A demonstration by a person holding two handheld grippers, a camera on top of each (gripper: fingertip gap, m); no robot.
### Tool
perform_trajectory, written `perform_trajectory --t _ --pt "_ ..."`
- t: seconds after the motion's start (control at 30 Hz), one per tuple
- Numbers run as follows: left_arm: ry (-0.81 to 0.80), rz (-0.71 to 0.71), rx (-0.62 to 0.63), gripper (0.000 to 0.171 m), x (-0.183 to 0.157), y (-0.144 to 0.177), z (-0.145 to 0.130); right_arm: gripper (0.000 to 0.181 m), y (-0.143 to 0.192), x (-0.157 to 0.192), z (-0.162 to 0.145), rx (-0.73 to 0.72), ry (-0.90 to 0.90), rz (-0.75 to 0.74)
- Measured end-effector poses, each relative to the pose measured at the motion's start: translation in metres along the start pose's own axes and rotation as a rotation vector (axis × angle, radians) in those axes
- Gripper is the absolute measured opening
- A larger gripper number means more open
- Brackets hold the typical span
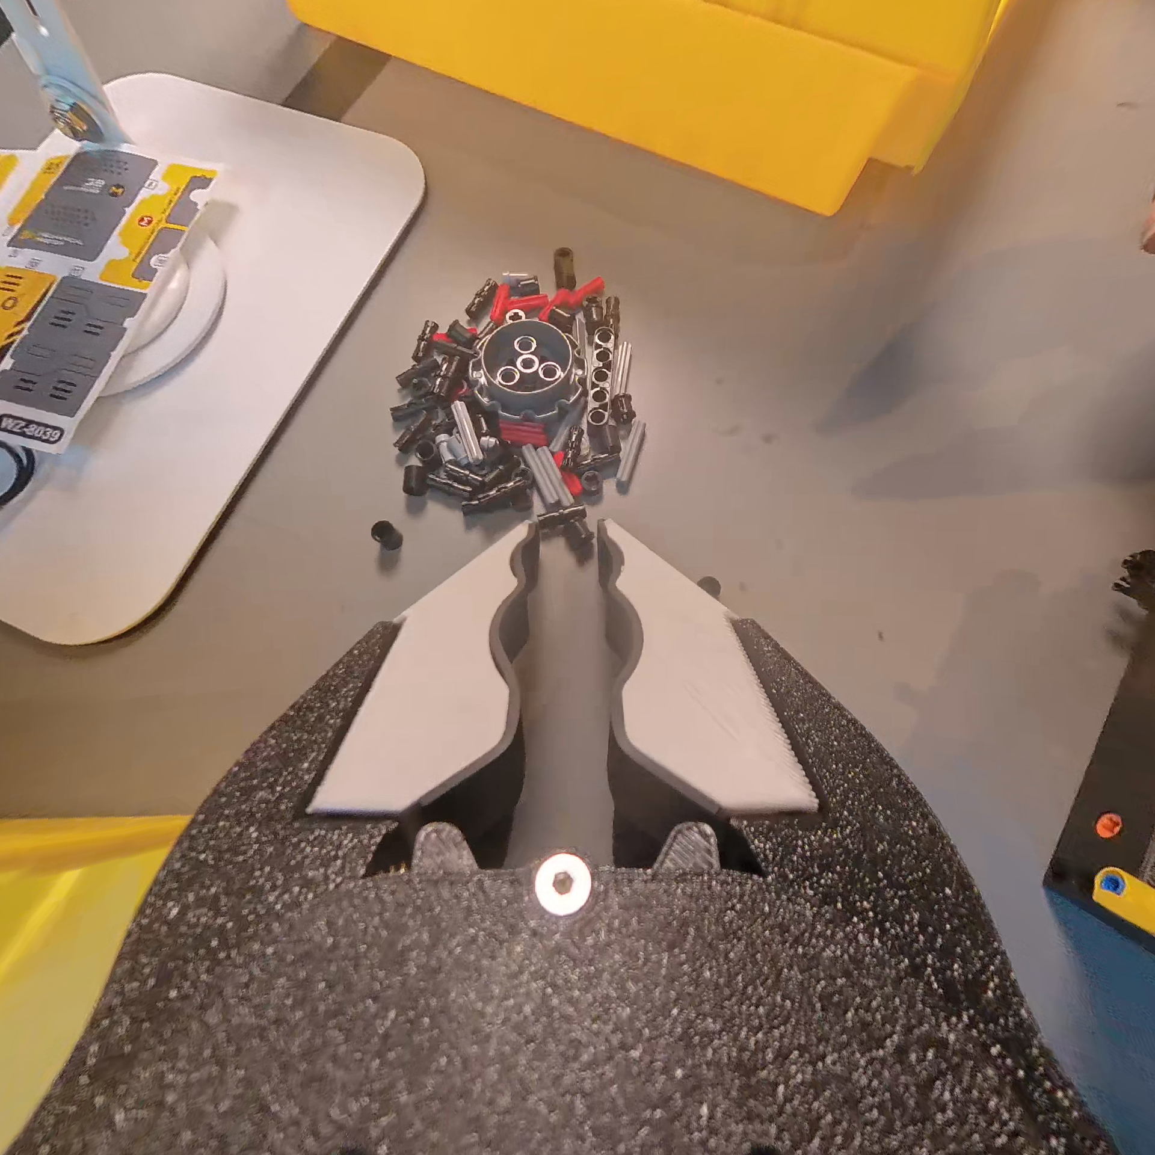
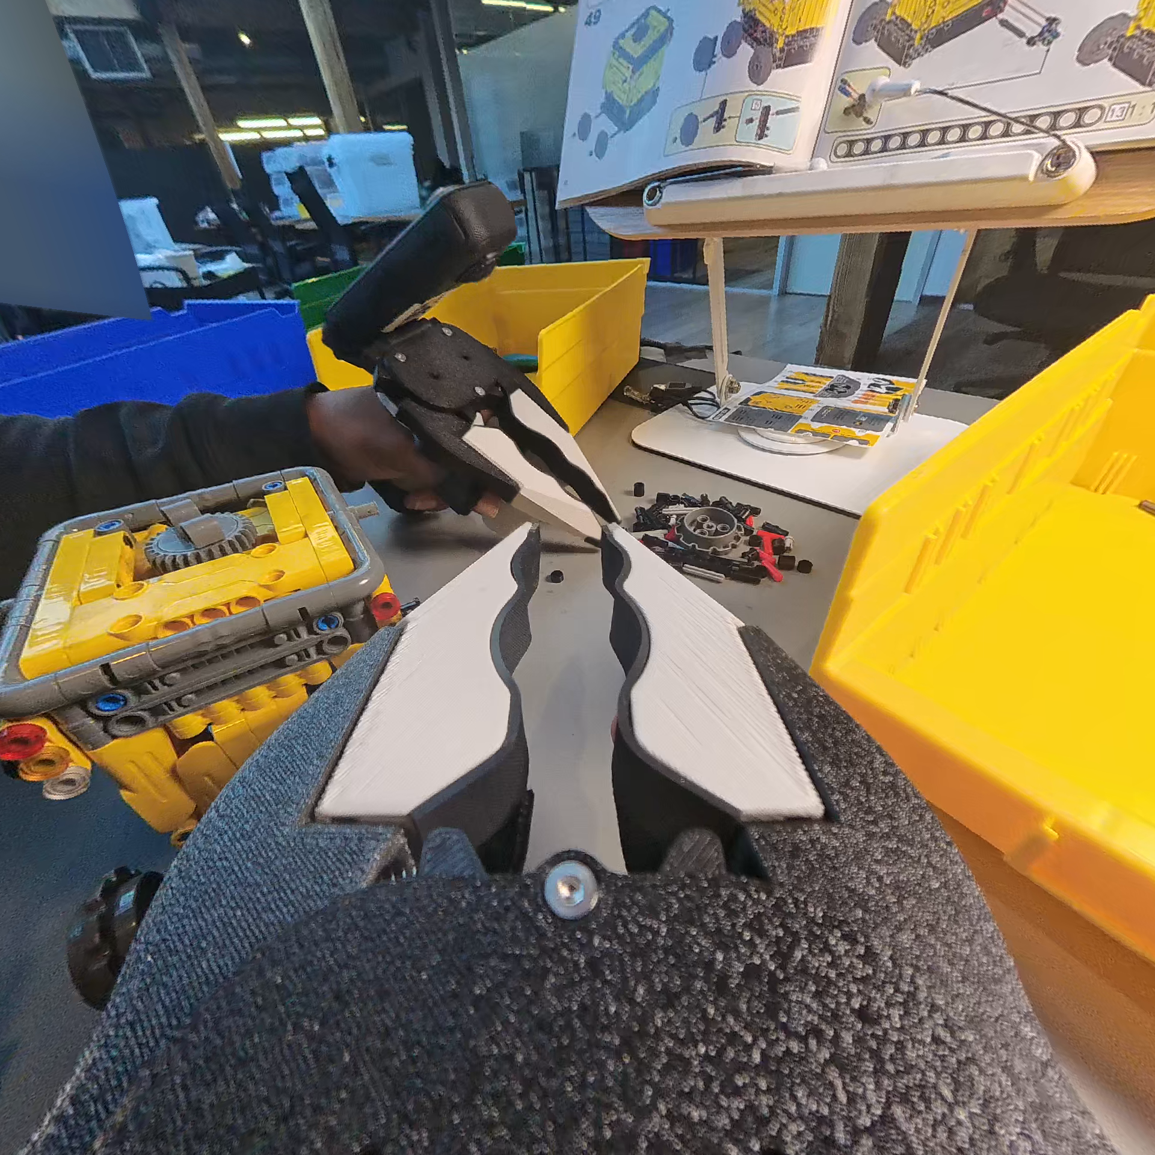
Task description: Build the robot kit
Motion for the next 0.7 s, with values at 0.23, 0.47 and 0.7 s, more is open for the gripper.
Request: perform_trajectory --t 0.23,0.47,0.7 --pt "-0.032 0.028 0.018 0.007 -0.003 -0.002 -0.001 0.019 0.001 0.000 0.002 -0.006 0.003 -0.003" --pt "-0.041 0.029 0.024 0.006 -0.003 0.001 -0.005 0.020 0.000 0.000 0.000 0.000 0.004 -0.001" --pt "-0.081 0.013 -0.012 0.004 -0.006 0.014 0.002 0.020 0.001 0.000 0.000 0.001 0.003 -0.003"
Point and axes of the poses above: each gripper's, where its closed fingertips meet, y back along the fingers, z out of its top, x = y × z across the jaws, the point moved 5 cm from there along y, back along the fingers, and after that the axes turned 2 degrees about -z, right-handed, at the moved point
